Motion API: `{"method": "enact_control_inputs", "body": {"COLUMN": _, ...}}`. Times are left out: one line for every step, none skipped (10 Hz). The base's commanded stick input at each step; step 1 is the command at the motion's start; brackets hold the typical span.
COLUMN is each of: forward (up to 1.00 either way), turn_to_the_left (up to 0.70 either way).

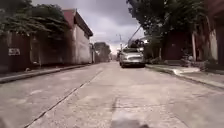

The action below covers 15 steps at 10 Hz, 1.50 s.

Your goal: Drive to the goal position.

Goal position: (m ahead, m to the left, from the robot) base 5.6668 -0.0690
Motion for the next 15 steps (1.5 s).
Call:
{"method": "enact_control_inputs", "body": {"forward": 1.0, "turn_to_the_left": -0.12}}
{"method": "enact_control_inputs", "body": {"forward": 1.0, "turn_to_the_left": -0.4}}
{"method": "enact_control_inputs", "body": {"forward": 1.0, "turn_to_the_left": -0.4}}
{"method": "enact_control_inputs", "body": {"forward": 1.0, "turn_to_the_left": -0.29}}
{"method": "enact_control_inputs", "body": {"forward": 1.0, "turn_to_the_left": -0.03}}
{"method": "enact_control_inputs", "body": {"forward": 1.0, "turn_to_the_left": 0.0}}
{"method": "enact_control_inputs", "body": {"forward": 1.0, "turn_to_the_left": 0.0}}
{"method": "enact_control_inputs", "body": {"forward": 1.0, "turn_to_the_left": 0.0}}
{"method": "enact_control_inputs", "body": {"forward": 1.0, "turn_to_the_left": 0.0}}
{"method": "enact_control_inputs", "body": {"forward": 1.0, "turn_to_the_left": 0.0}}
{"method": "enact_control_inputs", "body": {"forward": 1.0, "turn_to_the_left": 0.0}}
{"method": "enact_control_inputs", "body": {"forward": 1.0, "turn_to_the_left": 0.0}}
{"method": "enact_control_inputs", "body": {"forward": 1.0, "turn_to_the_left": 0.0}}
{"method": "enact_control_inputs", "body": {"forward": 1.0, "turn_to_the_left": 0.0}}
{"method": "enact_control_inputs", "body": {"forward": 1.0, "turn_to_the_left": 0.0}}
